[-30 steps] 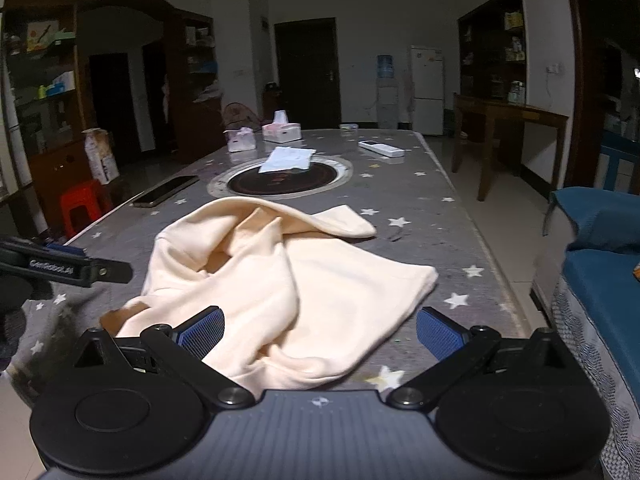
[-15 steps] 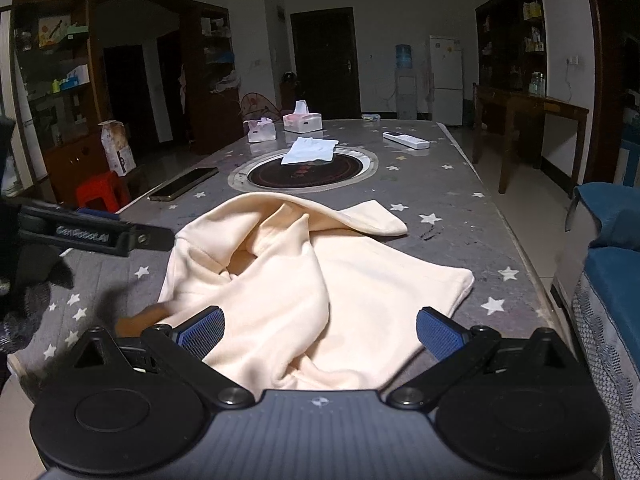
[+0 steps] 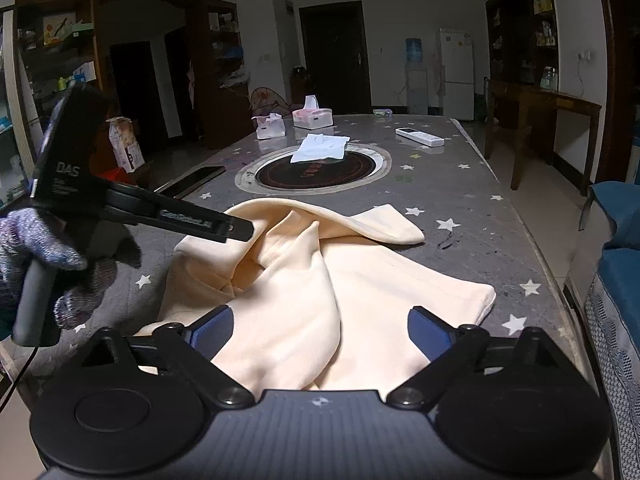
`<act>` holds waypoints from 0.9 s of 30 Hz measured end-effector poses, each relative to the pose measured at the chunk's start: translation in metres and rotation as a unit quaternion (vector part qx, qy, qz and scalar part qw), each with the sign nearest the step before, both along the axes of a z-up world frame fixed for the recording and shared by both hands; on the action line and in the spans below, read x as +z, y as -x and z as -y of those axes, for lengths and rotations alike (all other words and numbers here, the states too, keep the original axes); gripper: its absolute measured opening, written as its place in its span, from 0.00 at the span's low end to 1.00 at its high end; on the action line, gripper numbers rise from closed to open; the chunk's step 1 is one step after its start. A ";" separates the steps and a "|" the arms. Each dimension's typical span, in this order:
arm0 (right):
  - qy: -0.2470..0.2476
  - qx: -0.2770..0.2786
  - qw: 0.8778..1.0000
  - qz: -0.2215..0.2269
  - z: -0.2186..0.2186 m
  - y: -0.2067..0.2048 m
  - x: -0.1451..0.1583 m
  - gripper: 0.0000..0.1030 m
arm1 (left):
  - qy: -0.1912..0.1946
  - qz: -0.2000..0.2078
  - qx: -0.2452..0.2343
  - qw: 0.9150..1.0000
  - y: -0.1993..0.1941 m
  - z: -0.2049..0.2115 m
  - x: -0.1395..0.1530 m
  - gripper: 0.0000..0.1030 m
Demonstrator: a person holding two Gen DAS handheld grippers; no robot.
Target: Fold clothes
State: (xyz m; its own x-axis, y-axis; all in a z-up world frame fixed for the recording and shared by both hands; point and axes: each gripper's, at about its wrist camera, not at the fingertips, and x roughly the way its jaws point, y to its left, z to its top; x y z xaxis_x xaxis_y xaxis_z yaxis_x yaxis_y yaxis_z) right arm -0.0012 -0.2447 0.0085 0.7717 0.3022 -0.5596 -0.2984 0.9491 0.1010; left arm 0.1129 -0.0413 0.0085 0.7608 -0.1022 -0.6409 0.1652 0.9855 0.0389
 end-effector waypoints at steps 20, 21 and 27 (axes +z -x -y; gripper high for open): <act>0.002 0.023 0.999 -0.030 -0.059 -0.026 -0.004 0.75 | 0.038 -0.010 -0.032 0.999 -0.003 -0.012 -0.005 0.05; 0.001 0.024 0.999 -0.030 -0.061 -0.026 -0.003 0.74 | 0.039 -0.010 -0.032 0.999 -0.003 -0.013 -0.005 0.05; -0.001 0.024 0.999 -0.036 -0.067 -0.031 -0.002 0.71 | 0.041 -0.008 -0.031 0.999 0.000 -0.014 -0.003 0.05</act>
